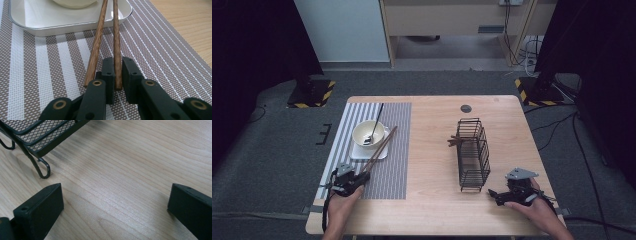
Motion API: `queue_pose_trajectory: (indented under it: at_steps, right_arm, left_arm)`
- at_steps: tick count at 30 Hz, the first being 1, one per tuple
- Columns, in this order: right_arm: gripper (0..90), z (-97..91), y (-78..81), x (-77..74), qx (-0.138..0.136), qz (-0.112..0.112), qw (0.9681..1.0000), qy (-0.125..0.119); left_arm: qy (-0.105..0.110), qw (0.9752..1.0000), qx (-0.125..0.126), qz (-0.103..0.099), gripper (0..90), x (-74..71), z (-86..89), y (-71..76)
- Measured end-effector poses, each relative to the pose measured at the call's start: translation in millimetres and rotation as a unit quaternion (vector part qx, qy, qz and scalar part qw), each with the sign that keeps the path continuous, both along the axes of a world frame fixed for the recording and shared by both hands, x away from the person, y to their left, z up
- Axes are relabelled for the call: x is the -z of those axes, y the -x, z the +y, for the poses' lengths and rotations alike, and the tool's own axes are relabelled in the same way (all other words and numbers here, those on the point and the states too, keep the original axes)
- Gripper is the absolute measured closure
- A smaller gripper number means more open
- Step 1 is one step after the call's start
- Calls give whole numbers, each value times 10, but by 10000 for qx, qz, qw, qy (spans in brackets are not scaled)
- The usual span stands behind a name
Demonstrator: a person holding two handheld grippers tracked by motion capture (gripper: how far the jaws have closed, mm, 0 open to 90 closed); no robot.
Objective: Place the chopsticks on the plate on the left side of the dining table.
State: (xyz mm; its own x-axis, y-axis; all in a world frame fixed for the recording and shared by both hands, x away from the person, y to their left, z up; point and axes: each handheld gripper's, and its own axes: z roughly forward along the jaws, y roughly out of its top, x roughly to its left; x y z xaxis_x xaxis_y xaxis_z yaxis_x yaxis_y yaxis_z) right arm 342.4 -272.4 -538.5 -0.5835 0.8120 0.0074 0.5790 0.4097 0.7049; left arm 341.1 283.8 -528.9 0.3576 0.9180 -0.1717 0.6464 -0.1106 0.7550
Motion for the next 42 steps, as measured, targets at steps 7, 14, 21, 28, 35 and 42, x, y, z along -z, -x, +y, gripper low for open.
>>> queue_pose_trajectory:
  at_steps: [7,14,21,28,35,42]
  right_arm:
    - [2,0,1,0,4,4,10000,-2]
    - [2,0,1,0,4,4,10000,-3]
    - [2,0,0,0,0,0,10000,0]
    - [2,-1,0,0,-2,-2,10000,1]
    - [2,0,0,0,-1,0,10000,0]
    - [2,0,0,0,-1,-1,10000,0]
  left_arm:
    - [-26,10000,-4,-19,817,-4,3,1]
    - [-96,9999,-2,-131,750,-8,-10,6]
    - [-154,9992,38,-380,701,-57,-39,25]
    - [-224,9948,56,-994,646,-165,-56,48]
    - [-194,9932,-148,-1138,546,-194,-12,17]
    - [-342,9944,-182,-987,408,-157,-19,-46]
